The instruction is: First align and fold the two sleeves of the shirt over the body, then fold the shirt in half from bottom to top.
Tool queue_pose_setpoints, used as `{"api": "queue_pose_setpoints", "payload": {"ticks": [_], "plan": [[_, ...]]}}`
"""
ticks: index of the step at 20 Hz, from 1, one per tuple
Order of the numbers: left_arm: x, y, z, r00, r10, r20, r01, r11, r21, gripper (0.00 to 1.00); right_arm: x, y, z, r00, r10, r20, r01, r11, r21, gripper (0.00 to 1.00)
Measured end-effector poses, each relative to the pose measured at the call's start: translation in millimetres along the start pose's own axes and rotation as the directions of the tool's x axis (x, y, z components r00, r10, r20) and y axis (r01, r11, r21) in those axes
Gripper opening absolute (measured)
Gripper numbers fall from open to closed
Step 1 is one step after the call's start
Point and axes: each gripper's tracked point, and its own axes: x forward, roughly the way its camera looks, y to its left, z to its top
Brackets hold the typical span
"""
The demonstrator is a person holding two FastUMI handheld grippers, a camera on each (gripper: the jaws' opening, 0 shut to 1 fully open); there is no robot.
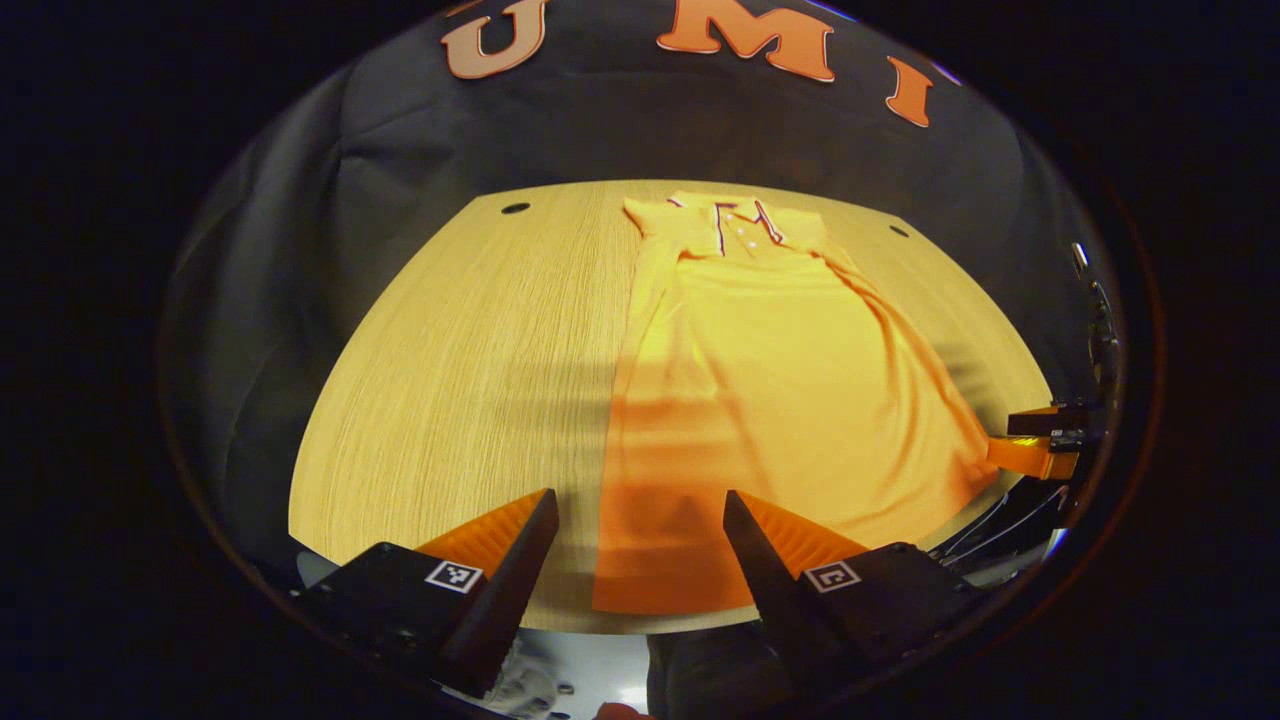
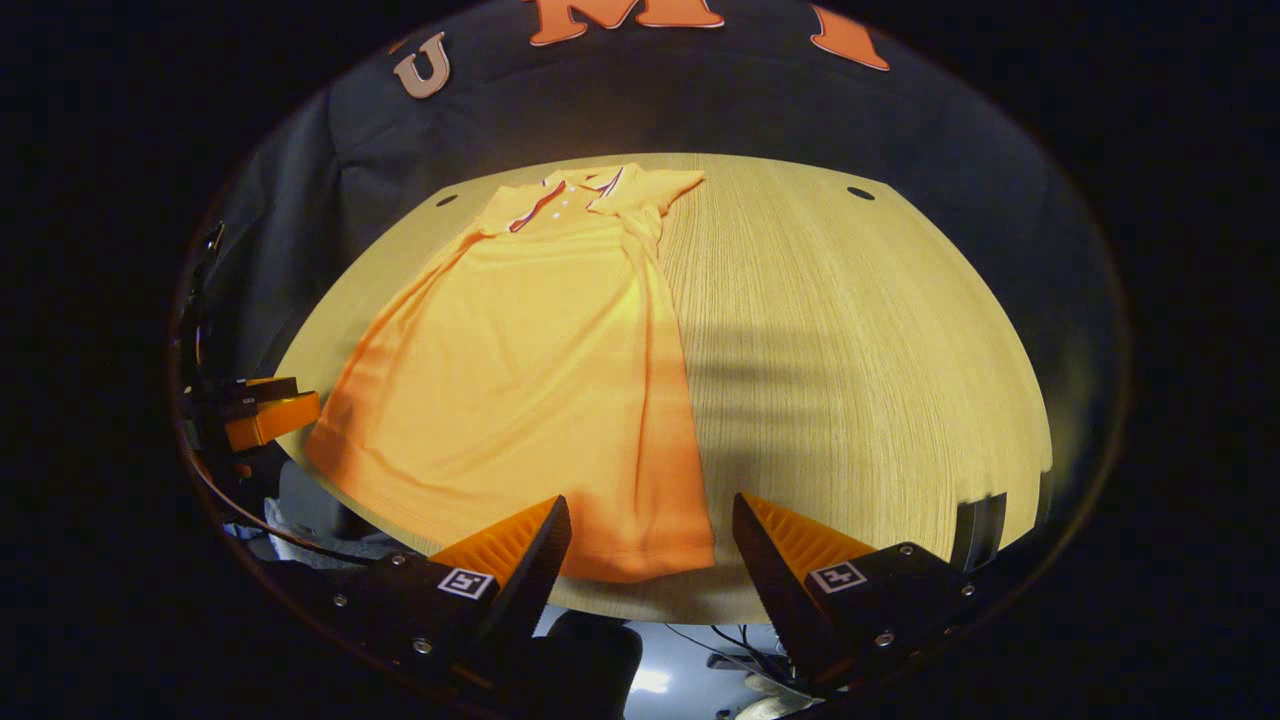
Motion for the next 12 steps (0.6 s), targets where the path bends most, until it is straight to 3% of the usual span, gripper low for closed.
{"api": "queue_pose_setpoints", "payload": {"ticks": [5,6,7,9,10,11,12], "plan": [[5,5,-27,0.995,0.005,-0.104,-0.003,1.000,0.021,1.00,15,-1,-20,0.993,-0.051,-0.110,0.047,0.998,-0.040,0.99],[8,6,-37,0.991,0.013,-0.135,-0.011,1.000,0.013,1.00,18,0,-13,0.995,-0.051,-0.083,0.048,0.998,-0.038,0.99],[12,2,-29,0.995,-0.001,-0.095,-0.001,1.000,-0.020,1.00,19,4,-15,0.993,-0.057,-0.104,0.054,0.998,-0.028,1.00],[15,-3,-30,0.992,0.000,-0.126,-0.001,1.000,-0.010,0.98,16,9,-17,0.990,-0.060,-0.129,0.058,0.998,-0.015,0.90],[18,-5,-30,0.989,-0.009,-0.145,0.011,1.000,0.015,0.98,18,13,-16,0.989,-0.060,-0.133,0.061,0.998,0.003,0.76],[21,-10,-27,0.991,-0.027,-0.135,0.031,0.999,0.029,0.95,18,11,-11,0.990,-0.078,-0.120,0.083,0.996,0.037,0.71],[21,-14,-26,0.990,-0.044,-0.133,0.050,0.998,0.042,0.71,21,14,-11,0.990,-0.069,-0.126,0.077,0.995,0.065,0.38]]}}
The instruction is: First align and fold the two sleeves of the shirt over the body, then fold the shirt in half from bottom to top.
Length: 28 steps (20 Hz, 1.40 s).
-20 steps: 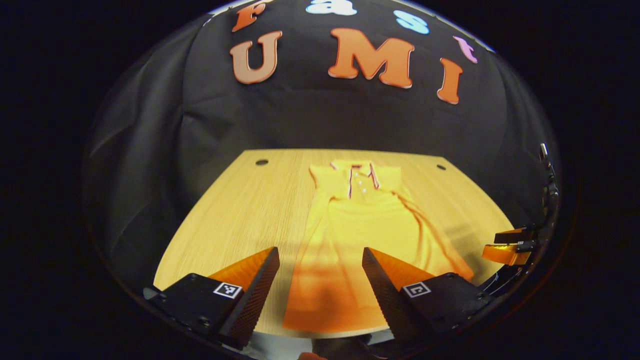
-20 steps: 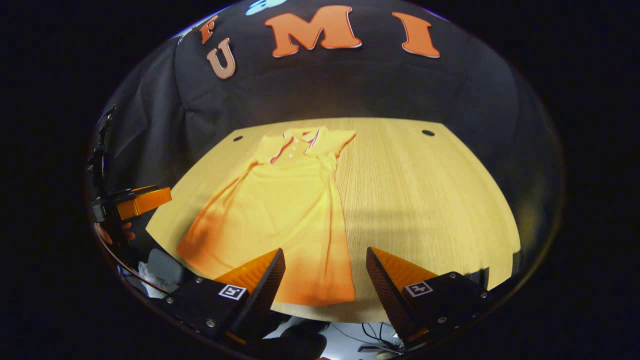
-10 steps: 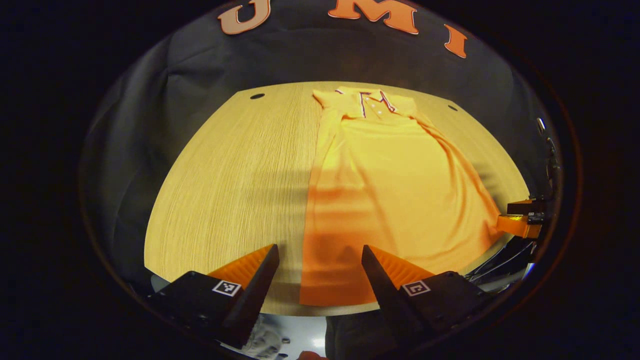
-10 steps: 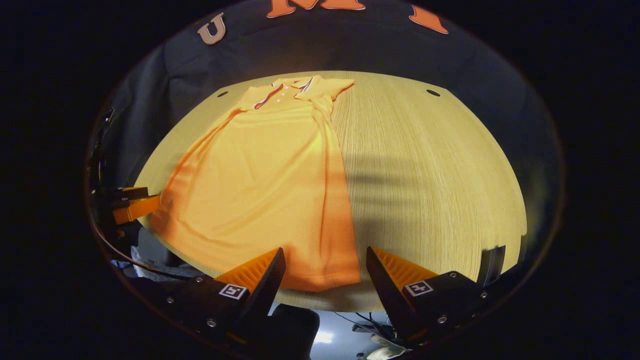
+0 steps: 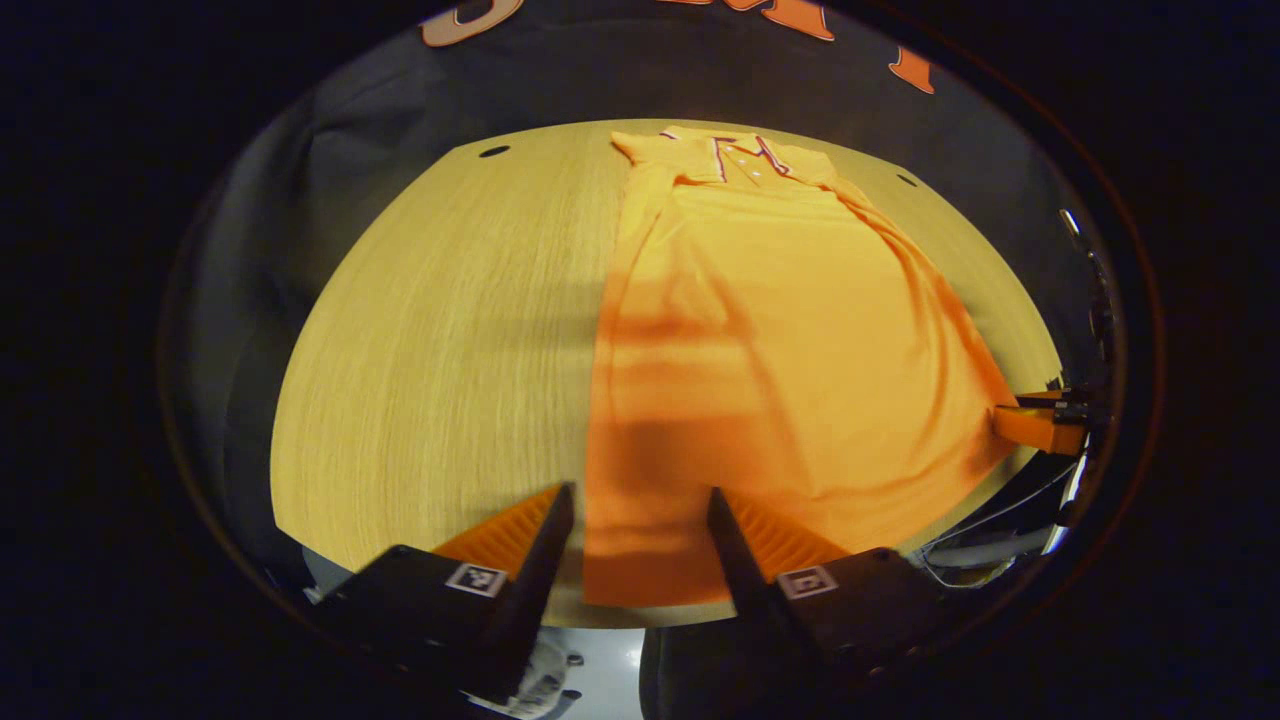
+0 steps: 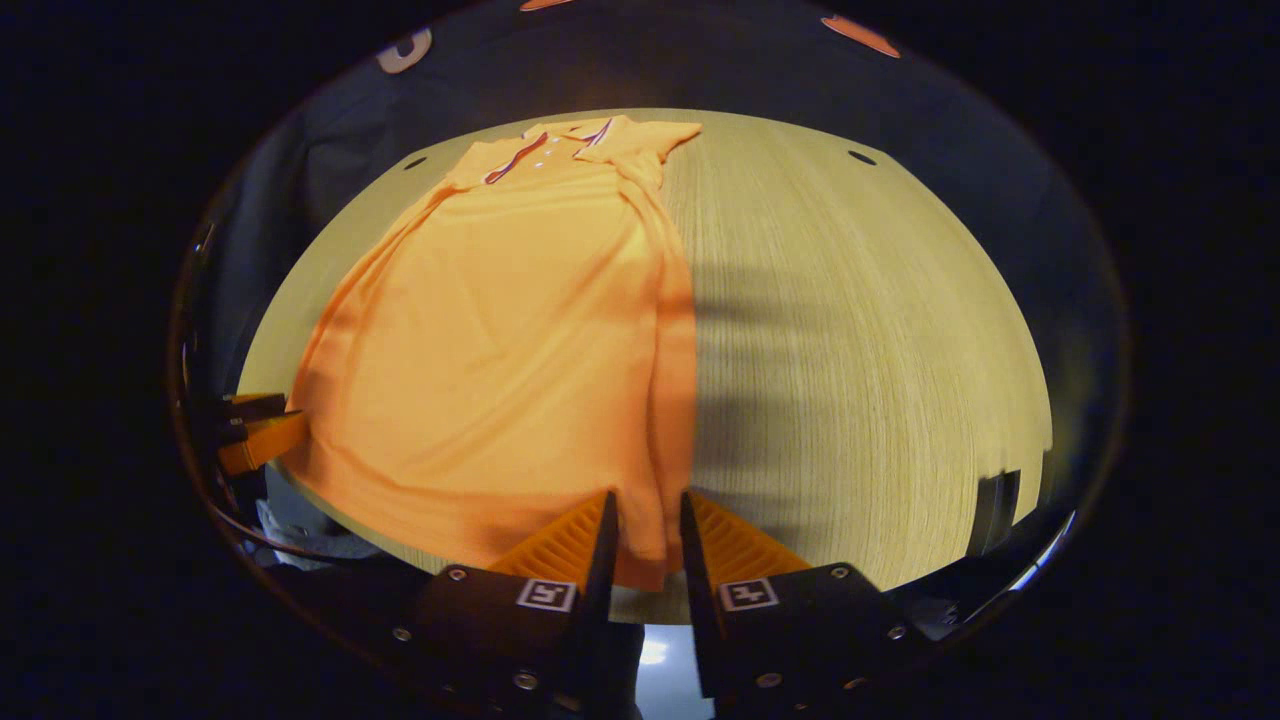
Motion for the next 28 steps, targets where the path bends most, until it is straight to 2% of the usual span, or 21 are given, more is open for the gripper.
{"api": "queue_pose_setpoints", "payload": {"ticks": [1,2,3,4,6,7,11,19,22,24,27,28], "plan": [[1,-5,4,1.000,-0.013,0.002,0.013,1.000,0.008,0.46,0,3,3,1.000,0.023,-0.003,-0.022,0.999,0.028,0.30],[0,-8,1,1.000,-0.007,-0.009,0.007,1.000,-0.007,0.24,0,16,1,0.995,0.094,-0.018,-0.093,0.994,0.059,0.19],[0,-12,3,1.000,-0.012,-0.023,0.012,1.000,-0.005,0.02,1,29,-5,0.982,0.181,-0.051,-0.174,0.978,0.118,0.19],[2,-14,3,0.999,-0.028,-0.039,0.028,1.000,-0.009,0.04,-5,35,-4,0.970,0.238,-0.045,-0.225,0.955,0.194,0.07],[-1,-34,4,0.989,-0.137,-0.046,0.133,0.988,-0.081,0.02,-7,41,-9,0.947,0.315,-0.059,-0.285,0.912,0.296,0.07],[-3,-36,4,0.987,-0.154,-0.055,0.147,0.983,-0.114,0.02,-9,44,-8,0.940,0.338,-0.048,-0.308,0.901,0.307,0.06],[-14,-27,21,0.987,-0.159,-0.021,0.154,0.975,-0.163,0.02,-21,43,6,0.931,0.366,0.001,-0.347,0.883,0.316,0.04],[-35,-25,68,0.981,-0.186,0.049,0.191,0.966,-0.174,0.02,-41,49,35,0.896,0.440,0.058,-0.435,0.845,0.310,0.04],[-39,-26,80,0.979,-0.194,0.067,0.202,0.965,-0.167,0.02,-46,54,45,0.892,0.445,0.076,-0.447,0.847,0.289,0.04],[-40,-25,88,0.978,-0.194,0.072,0.203,0.965,-0.166,0.01,-53,56,53,0.879,0.466,0.100,-0.473,0.825,0.310,0.04],[-42,-26,100,0.975,-0.203,0.089,0.216,0.964,-0.159,0.01,-57,55,64,0.876,0.466,0.125,-0.479,0.812,0.333,0.04],[-41,-22,101,0.977,-0.194,0.088,0.205,0.968,-0.145,0.02,-52,50,63,0.887,0.448,0.116,-0.460,0.829,0.318,0.04]]}}
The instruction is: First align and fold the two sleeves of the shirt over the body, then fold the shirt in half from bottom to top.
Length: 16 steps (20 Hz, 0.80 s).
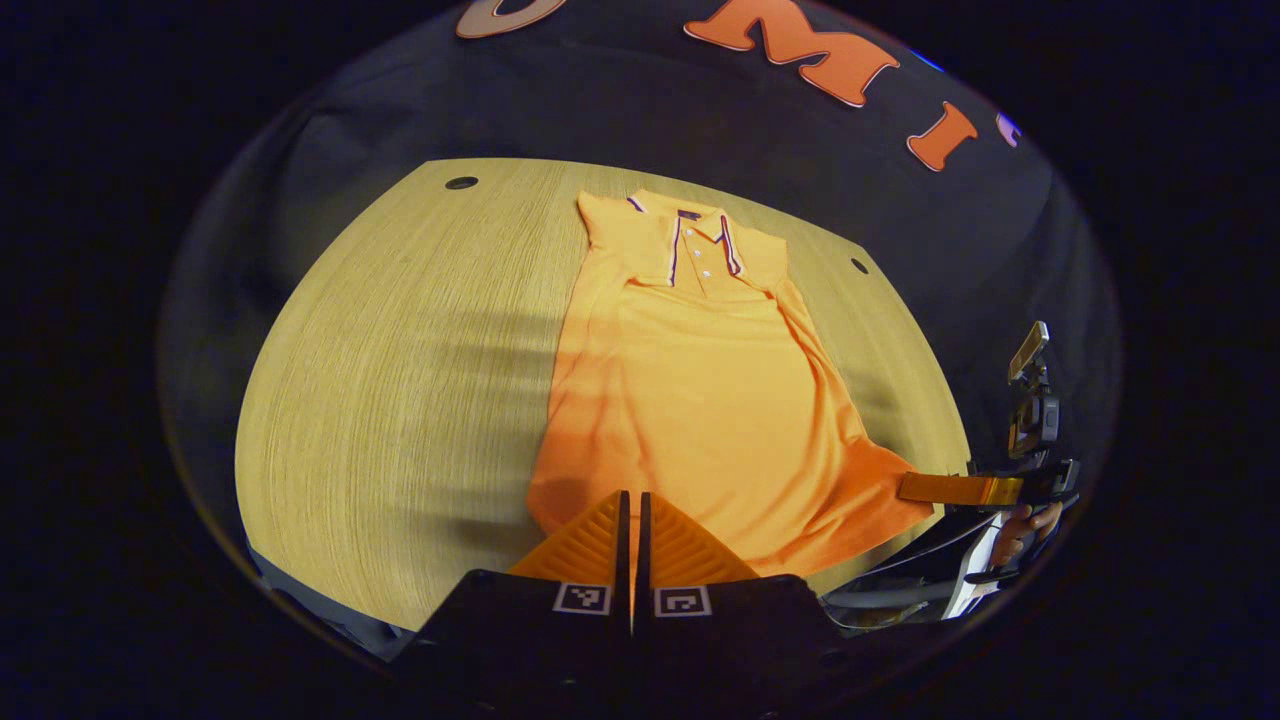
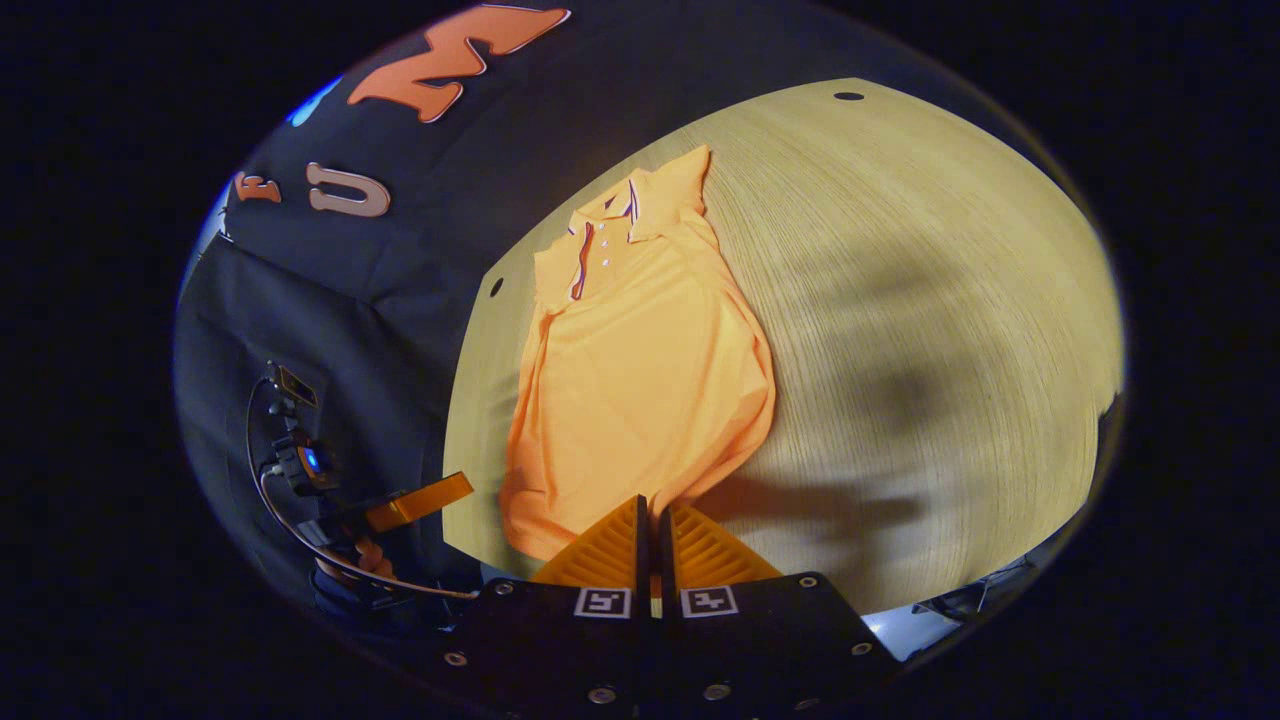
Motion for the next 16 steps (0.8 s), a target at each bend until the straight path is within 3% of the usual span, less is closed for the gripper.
{"api": "queue_pose_setpoints", "payload": {"ticks": [2,4,6,7,8,9,10,12,14,15,16], "plan": [[4,1,-13,0.999,-0.017,-0.049,0.016,1.000,-0.014,0.01,2,-1,-4,1.000,-0.003,-0.013,0.004,1.000,0.013,0.04],[11,24,-34,0.992,0.057,-0.113,-0.057,0.998,-0.001,0.01,3,-2,-4,1.000,-0.002,-0.011,0.003,1.000,0.020,0.04],[12,33,-59,0.976,0.083,-0.200,-0.082,0.997,0.015,0.03,5,-5,-6,1.000,-0.006,-0.014,0.006,0.999,0.037,0.04],[12,38,-73,0.966,0.097,-0.238,-0.092,0.995,0.034,0.42,5,-5,-7,1.000,-0.004,-0.015,0.004,0.999,0.046,0.04],[16,38,-83,0.963,0.110,-0.248,-0.097,0.993,0.064,0.67,6,-8,-6,1.000,-0.013,-0.015,0.014,0.999,0.048,0.04],[18,37,-86,0.962,0.120,-0.244,-0.100,0.991,0.094,0.76,6,-9,-7,1.000,-0.020,-0.018,0.020,0.999,0.038,0.04],[22,37,-90,0.960,0.127,-0.251,-0.099,0.988,0.120,0.73,6,-11,-8,0.999,-0.029,-0.019,0.030,0.999,0.030,0.04],[30,35,-102,0.954,0.143,-0.264,-0.107,0.983,0.147,0.84,5,-10,-8,0.999,-0.027,-0.022,0.028,0.999,0.026,0.04],[31,35,-103,0.953,0.184,-0.239,-0.134,0.968,0.211,0.86,4,-9,-10,0.999,-0.026,-0.023,0.026,0.999,0.024,0.05],[27,32,-102,0.953,0.197,-0.232,-0.140,0.961,0.240,0.83,5,-10,-12,0.999,-0.026,-0.027,0.026,0.999,0.021,0.04],[31,27,-106,0.957,0.189,-0.222,-0.129,0.957,0.260,0.88,6,-10,-14,0.999,-0.025,-0.033,0.026,0.999,0.020,0.04]]}}
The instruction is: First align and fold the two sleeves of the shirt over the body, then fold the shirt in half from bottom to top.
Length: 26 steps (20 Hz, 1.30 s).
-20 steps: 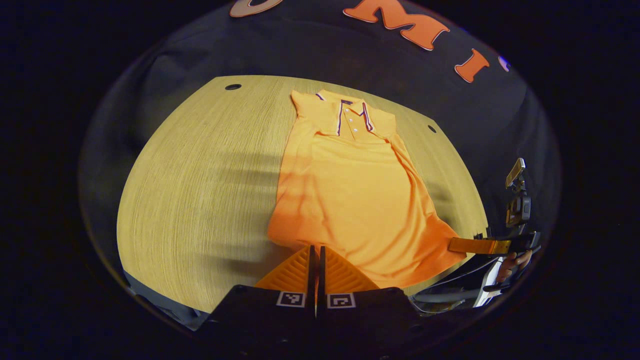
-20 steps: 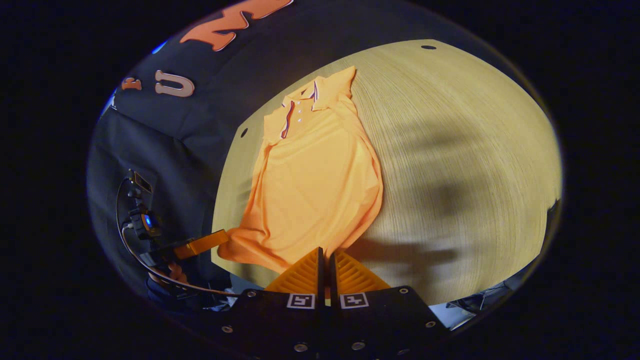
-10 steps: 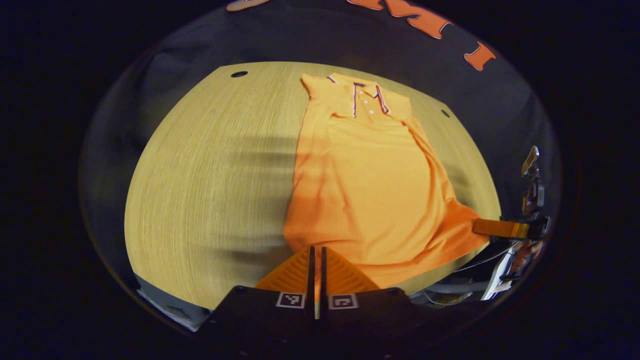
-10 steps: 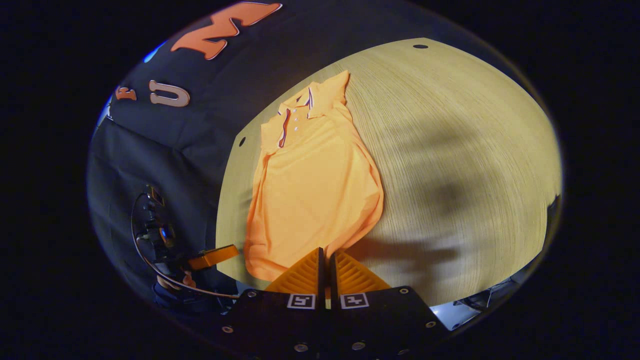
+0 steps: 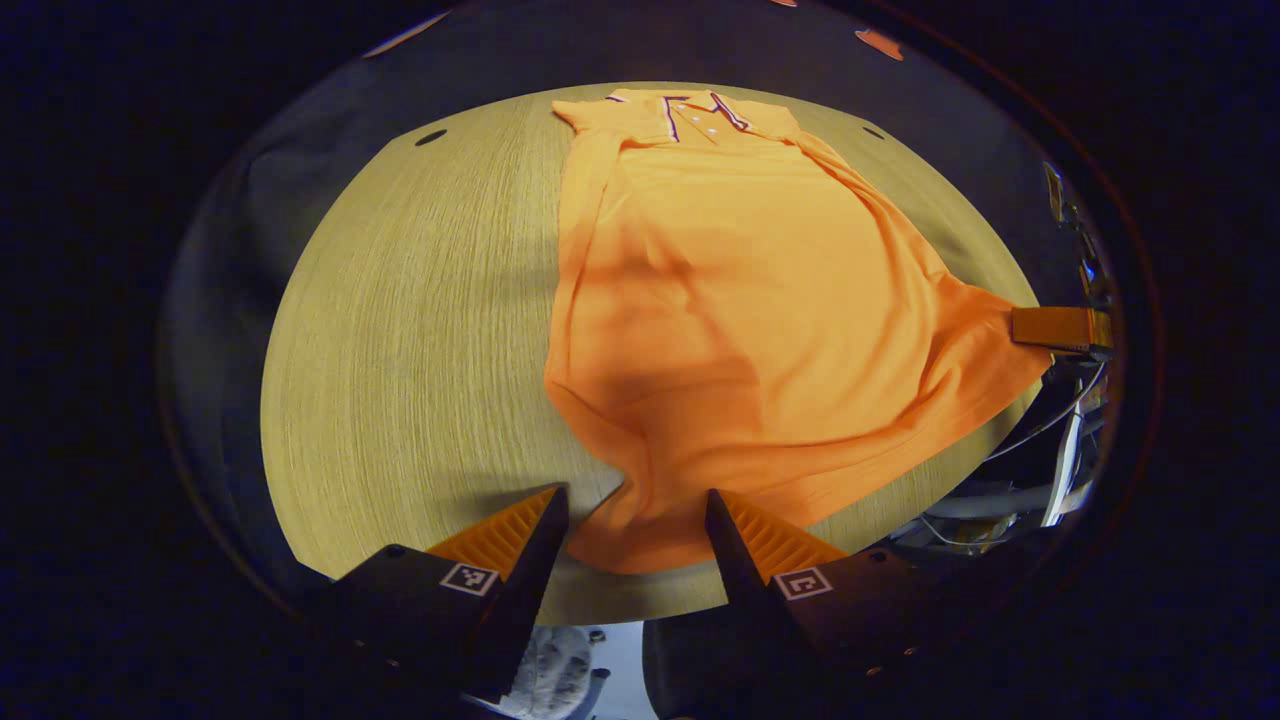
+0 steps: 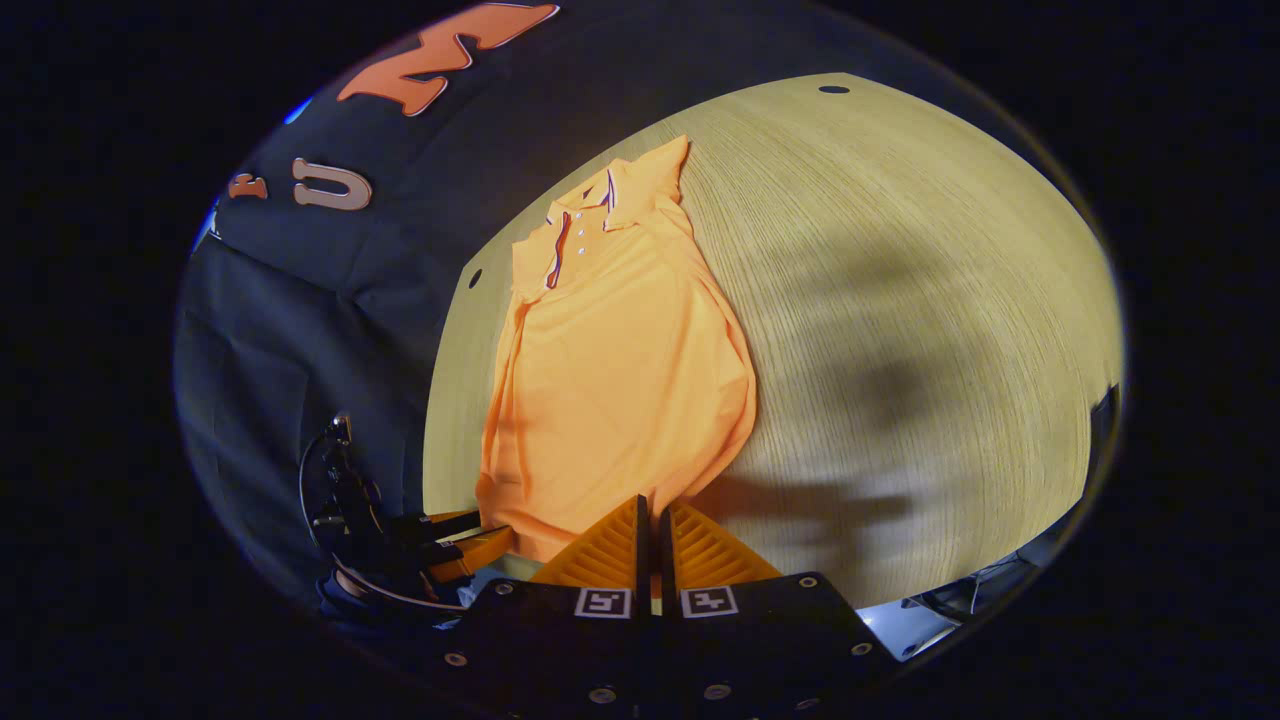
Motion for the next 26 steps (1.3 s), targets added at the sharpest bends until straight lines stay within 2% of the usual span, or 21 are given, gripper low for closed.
{"api": "queue_pose_setpoints", "payload": {"ticks": [1,3,4,5,6,9,15,24,26], "plan": [[-3,-9,8,0.999,-0.014,0.037,0.014,1.000,0.025,0.76,1,-2,-1,1.000,-0.005,-0.005,0.005,1.000,0.001,0.04],[2,-18,8,0.998,-0.041,0.051,0.040,0.999,0.018,0.14,2,-3,-6,1.000,-0.007,-0.014,0.007,1.000,0.008,0.04],[2,-21,7,0.997,-0.064,0.046,0.064,0.998,0.006,0.06,1,-1,-8,1.000,0.002,-0.015,-0.002,1.000,0.011,0.04],[0,-22,15,0.994,-0.081,0.078,0.086,0.995,-0.055,0.01,0,0,-7,1.000,0.005,-0.009,-0.005,1.000,0.012,0.04],[-6,-26,25,0.988,-0.121,0.092,0.130,0.986,-0.102,0.01,0,2,-5,1.000,0.013,-0.006,-0.012,1.000,0.010,0.04],[-29,-24,65,0.974,-0.155,0.164,0.183,0.968,-0.170,0.01,-3,4,7,1.000,0.022,0.018,-0.023,1.000,0.015,0.04],[-55,-18,131,0.942,-0.195,0.273,0.252,0.949,-0.190,0.01,-9,26,37,0.994,0.087,0.059,-0.089,0.996,0.031,0.04],[-68,-15,204,0.906,-0.266,0.330,0.330,0.931,-0.155,0.01,0,49,89,0.987,0.130,0.098,-0.138,0.987,0.078,0.04],[-69,-8,224,0.897,-0.275,0.346,0.343,0.927,-0.153,0.01,7,59,114,0.983,0.143,0.111,-0.154,0.984,0.094,0.04]]}}
